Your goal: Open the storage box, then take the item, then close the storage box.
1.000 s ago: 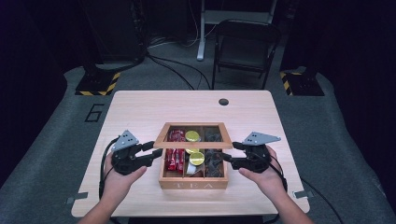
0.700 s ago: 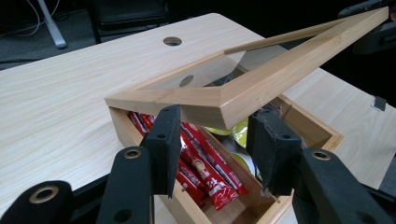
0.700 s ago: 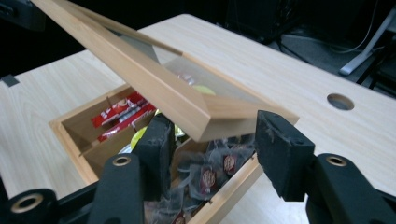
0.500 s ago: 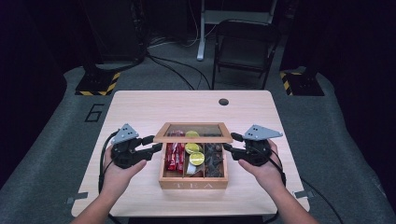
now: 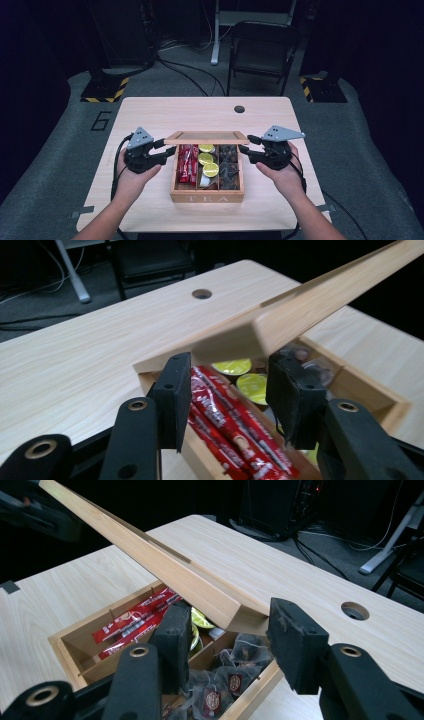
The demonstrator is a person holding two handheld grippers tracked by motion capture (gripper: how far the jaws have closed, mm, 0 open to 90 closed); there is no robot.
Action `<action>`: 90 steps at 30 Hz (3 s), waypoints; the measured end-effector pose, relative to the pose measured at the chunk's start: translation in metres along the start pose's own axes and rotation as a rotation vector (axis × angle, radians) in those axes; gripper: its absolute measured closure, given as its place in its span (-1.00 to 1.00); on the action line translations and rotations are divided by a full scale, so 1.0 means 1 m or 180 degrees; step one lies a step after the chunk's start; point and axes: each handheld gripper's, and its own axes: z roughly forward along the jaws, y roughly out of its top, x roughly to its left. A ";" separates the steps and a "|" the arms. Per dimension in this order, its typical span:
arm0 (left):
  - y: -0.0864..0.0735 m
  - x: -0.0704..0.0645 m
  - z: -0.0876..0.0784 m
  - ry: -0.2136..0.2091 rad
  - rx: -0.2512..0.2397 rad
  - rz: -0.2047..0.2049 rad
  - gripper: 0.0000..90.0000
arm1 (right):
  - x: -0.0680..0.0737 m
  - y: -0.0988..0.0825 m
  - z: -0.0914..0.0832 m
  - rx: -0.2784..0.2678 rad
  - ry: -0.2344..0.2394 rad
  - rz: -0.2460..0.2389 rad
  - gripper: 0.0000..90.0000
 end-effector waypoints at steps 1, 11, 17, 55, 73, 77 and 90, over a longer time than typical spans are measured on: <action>0.000 0.001 0.004 0.0025 0.0002 -0.0009 0.18 | 0.000 0.001 0.000 0.0000 -0.0009 0.0024 0.16; 0.001 0.018 0.029 0.0100 -0.0066 -0.0154 0.26 | -0.005 0.008 0.002 -0.0043 0.0005 0.0035 0.16; 0.003 0.021 0.031 0.0083 -0.0115 -0.0188 0.29 | -0.008 0.009 0.002 -0.0068 0.0021 -0.0001 0.15; 0.017 0.028 0.038 0.0174 -0.0217 -0.0278 0.31 | -0.044 -0.007 0.063 -0.0029 -0.0169 0.0295 0.24; 0.000 0.020 0.033 0.0163 -0.0188 -0.0393 0.28 | -0.044 -0.009 0.061 -0.0018 -0.0130 0.0279 0.23; -0.011 0.017 0.034 0.0162 -0.0163 -0.0429 0.26 | -0.044 -0.009 0.061 -0.0017 -0.0127 0.0288 0.23; -0.035 0.008 0.050 0.0142 -0.0008 -0.0540 0.24 | -0.045 -0.009 0.061 -0.0014 -0.0101 0.0279 0.23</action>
